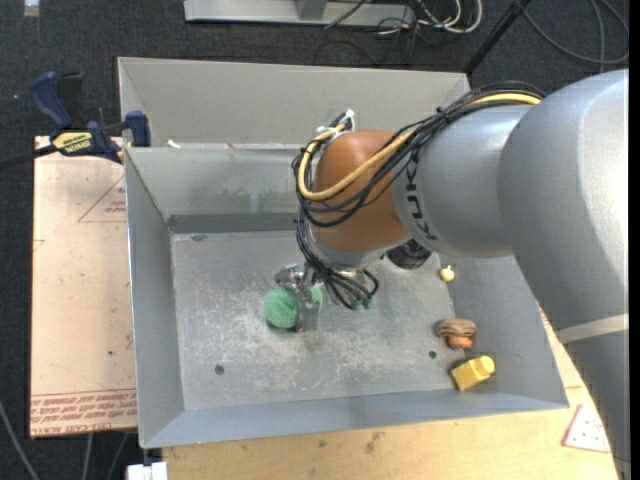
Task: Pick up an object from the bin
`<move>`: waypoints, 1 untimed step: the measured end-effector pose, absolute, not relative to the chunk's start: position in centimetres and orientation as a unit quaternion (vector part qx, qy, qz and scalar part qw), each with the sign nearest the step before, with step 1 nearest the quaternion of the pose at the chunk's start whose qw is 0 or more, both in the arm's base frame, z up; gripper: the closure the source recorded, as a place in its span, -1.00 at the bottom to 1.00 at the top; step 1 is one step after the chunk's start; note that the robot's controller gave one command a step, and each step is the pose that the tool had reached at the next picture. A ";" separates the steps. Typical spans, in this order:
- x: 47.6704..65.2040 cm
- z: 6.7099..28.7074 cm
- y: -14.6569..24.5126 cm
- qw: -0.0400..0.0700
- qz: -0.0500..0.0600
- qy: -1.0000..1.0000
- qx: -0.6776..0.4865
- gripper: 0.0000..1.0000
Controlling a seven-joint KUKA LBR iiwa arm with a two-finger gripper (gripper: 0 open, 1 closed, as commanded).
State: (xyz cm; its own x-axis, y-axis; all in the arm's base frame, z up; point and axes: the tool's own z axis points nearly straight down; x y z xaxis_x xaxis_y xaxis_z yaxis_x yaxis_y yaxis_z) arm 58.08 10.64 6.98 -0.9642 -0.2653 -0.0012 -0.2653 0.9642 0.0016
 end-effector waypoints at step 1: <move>59.9 11.0 13.7 0.002 0.001 0.980 -0.198 1.00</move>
Offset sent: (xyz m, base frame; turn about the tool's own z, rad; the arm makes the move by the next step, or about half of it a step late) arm 0.0000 0.0000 0.0000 0.0000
